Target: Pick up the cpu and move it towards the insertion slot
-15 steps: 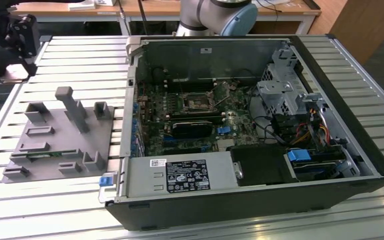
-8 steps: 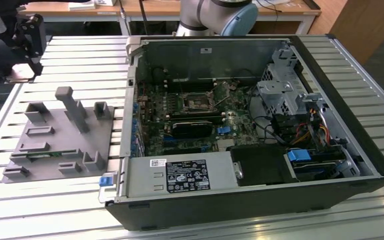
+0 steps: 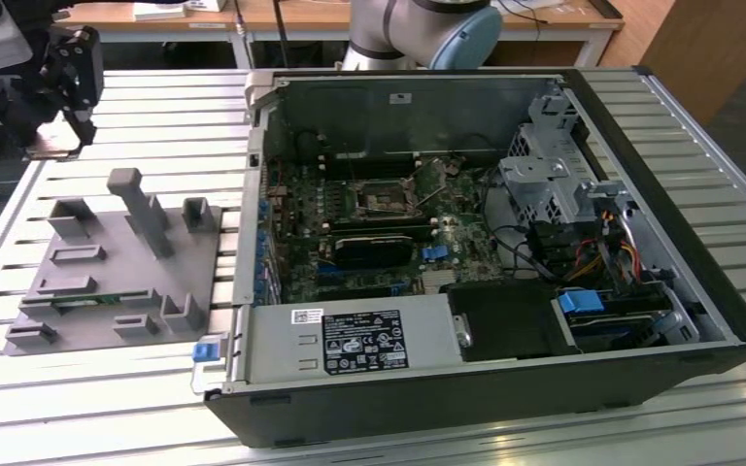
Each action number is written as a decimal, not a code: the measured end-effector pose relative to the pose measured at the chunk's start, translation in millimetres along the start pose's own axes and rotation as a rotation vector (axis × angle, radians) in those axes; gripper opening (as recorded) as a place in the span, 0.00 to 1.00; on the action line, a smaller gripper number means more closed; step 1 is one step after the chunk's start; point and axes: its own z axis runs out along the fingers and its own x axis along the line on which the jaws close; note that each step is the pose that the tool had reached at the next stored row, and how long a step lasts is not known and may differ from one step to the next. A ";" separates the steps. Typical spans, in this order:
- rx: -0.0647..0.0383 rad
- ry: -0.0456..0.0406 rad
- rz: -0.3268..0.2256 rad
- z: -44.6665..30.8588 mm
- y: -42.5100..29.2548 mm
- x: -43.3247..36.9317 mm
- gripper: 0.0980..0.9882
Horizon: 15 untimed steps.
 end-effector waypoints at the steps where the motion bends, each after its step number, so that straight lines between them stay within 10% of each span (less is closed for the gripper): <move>1: 0.000 0.0000 0.000 0.0 0.1 -1.4 0.49; 15: 0.000 0.0000 0.000 -0.2 0.1 -19.6 0.49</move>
